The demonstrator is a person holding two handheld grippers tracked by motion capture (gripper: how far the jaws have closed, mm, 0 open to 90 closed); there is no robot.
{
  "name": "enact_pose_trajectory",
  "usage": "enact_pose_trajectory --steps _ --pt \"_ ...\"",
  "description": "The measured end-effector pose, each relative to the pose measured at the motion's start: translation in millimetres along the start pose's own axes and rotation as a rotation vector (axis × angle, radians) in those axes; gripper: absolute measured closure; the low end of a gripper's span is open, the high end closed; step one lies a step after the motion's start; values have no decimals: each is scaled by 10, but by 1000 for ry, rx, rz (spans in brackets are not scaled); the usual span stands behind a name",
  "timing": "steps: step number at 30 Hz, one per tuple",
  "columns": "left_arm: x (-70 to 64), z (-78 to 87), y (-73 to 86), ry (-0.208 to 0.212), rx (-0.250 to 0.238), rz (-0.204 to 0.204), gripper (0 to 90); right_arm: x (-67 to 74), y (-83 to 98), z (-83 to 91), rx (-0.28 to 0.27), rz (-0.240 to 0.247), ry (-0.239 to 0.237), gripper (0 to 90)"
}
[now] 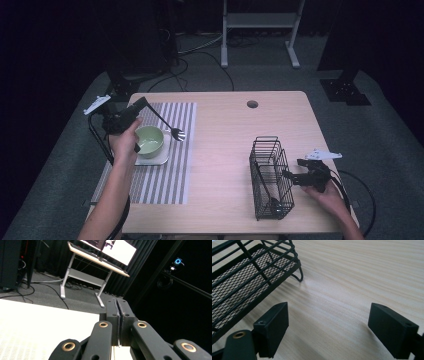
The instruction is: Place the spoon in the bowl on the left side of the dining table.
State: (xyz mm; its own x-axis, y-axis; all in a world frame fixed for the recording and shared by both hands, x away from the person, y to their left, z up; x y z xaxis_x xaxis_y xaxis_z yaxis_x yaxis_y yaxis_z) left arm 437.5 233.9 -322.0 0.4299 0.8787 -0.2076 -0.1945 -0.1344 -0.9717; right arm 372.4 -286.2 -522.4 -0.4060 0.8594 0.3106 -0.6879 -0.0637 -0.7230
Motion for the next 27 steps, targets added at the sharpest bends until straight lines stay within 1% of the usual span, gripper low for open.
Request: enact_pose_trajectory --steps 9,19,21,27 --pt "150 84 2 -41 -1 5 893 -1 -1 -3 -1 2 3 157" --pt "273 141 26 -72 2 16 893 -1 0 -4 2 3 4 157" --pt "295 153 32 -79 8 11 893 -1 0 -5 3 3 4 157" --pt "360 196 26 -98 7 9 893 0 1 -5 4 3 4 157"
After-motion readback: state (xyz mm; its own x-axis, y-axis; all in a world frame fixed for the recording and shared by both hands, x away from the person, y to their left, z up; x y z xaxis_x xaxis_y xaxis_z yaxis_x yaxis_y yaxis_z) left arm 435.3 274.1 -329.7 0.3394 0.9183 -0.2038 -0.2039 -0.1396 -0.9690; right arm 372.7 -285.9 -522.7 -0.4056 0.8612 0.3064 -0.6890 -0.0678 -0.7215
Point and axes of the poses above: each handheld gripper's, and its own axes: z roughly backward along the jaws, y roughly out of its underside, x roughly to its left, the point moved 6 cm from there along -z, roughly forward along the jaws, and after that the axes turned 14 degrees about -z, right-handed, at the moved point
